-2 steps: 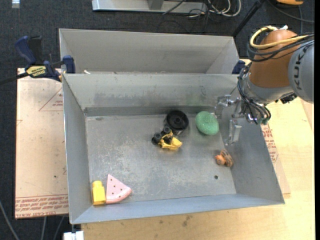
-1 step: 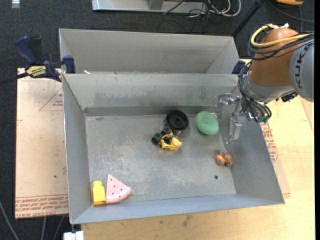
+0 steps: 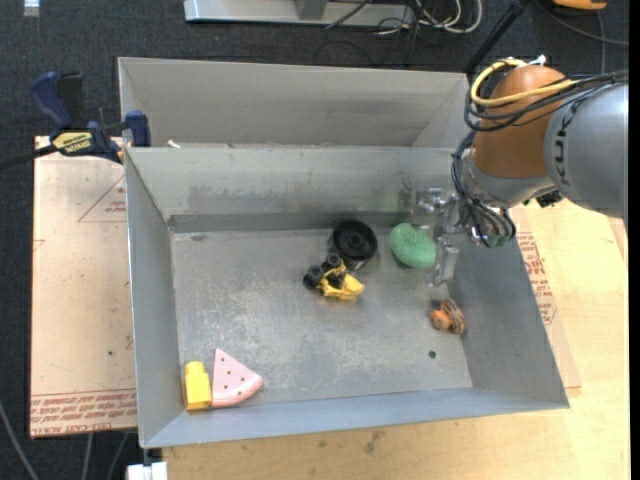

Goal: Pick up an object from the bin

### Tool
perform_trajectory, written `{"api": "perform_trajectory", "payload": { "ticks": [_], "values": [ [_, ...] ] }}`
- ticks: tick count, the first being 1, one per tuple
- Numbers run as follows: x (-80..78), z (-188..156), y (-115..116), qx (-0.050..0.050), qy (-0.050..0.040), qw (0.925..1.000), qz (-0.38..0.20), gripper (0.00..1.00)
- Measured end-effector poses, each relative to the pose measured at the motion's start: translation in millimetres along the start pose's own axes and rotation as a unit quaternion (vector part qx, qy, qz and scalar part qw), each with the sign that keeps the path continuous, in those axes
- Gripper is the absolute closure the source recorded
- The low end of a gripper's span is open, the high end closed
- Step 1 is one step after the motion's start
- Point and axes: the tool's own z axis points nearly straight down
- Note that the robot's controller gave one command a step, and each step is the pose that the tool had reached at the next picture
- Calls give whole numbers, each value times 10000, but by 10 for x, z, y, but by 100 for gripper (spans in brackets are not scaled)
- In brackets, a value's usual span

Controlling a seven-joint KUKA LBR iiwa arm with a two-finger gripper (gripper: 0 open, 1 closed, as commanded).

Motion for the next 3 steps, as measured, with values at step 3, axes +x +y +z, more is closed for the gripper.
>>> {"api": "perform_trajectory", "payload": {
  "ticks": [3],
  "values": [
    [-84, -1298, 298, -5, 18, 9927, 1206, 100]
  ]
}}
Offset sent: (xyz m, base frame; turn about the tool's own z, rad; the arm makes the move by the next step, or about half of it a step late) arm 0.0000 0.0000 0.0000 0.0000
